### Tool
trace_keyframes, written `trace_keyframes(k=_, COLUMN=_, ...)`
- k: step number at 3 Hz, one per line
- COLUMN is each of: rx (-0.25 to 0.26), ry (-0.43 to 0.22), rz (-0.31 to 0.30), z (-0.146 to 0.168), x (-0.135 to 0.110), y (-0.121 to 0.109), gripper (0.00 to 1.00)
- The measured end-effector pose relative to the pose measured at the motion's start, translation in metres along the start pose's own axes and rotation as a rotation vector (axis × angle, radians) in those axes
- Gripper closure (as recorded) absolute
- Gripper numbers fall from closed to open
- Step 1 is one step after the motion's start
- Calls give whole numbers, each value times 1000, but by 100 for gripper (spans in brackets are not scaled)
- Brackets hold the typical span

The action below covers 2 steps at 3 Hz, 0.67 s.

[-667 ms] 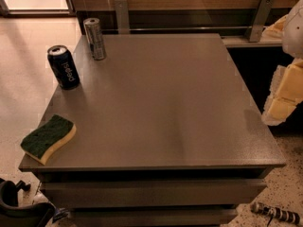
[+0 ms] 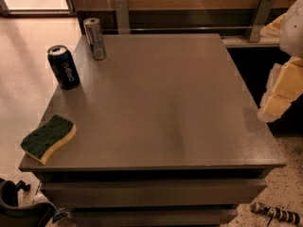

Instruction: Move redbull can near sponge

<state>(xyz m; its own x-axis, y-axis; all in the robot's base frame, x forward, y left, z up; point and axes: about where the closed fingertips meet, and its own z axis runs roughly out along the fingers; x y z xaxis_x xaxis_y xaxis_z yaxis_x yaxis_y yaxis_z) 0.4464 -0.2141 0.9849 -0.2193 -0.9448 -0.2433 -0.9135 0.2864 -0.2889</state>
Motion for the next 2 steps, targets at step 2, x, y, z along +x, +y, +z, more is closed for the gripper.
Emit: trace_keyframes(k=2, rx=97, ry=-212, rz=128, z=31, x=-40, y=-49, gripper=0)
